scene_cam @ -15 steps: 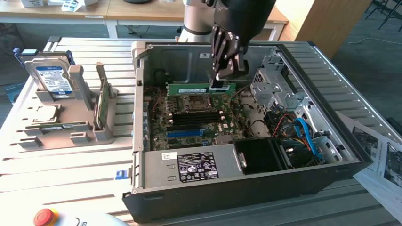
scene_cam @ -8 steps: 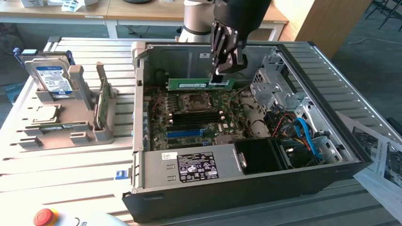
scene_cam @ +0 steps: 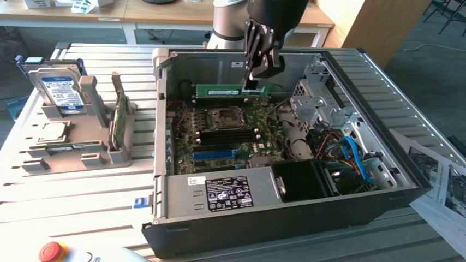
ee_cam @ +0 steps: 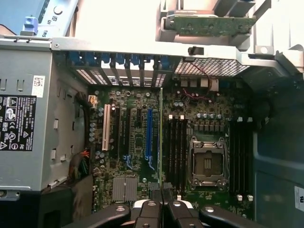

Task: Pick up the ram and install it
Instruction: 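Pick up the ram and move it above insertion slot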

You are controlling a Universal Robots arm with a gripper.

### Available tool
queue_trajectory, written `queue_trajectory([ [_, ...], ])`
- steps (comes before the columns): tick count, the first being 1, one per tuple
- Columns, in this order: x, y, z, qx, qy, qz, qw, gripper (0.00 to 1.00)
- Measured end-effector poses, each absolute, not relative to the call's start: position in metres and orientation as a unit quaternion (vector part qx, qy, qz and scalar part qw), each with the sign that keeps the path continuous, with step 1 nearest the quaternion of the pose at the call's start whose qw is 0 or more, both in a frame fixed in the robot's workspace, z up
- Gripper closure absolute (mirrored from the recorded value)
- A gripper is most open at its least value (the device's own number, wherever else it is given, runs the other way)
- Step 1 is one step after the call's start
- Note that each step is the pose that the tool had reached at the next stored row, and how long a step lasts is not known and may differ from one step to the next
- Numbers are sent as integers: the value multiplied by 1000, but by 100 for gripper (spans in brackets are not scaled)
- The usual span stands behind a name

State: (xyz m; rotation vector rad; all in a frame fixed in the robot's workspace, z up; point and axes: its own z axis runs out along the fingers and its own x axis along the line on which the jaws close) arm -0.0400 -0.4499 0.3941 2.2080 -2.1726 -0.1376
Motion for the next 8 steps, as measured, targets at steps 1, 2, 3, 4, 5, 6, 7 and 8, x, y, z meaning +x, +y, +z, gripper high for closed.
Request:
queue_trajectory([
  [1,-40,-448,394,712,-701,-44,20,88],
  [2,-39,-445,394,712,-701,-44,20,88],
  [3,-39,-443,394,712,-701,-44,20,88],
  [4,-39,-441,394,712,-701,-44,20,88],
  [5,-38,-439,394,712,-701,-44,20,88],
  [6,-38,-437,394,712,-701,-44,20,88],
  [7,-38,-435,393,712,-701,-44,20,88],
  [8,-37,-433,393,712,-701,-44,20,88],
])
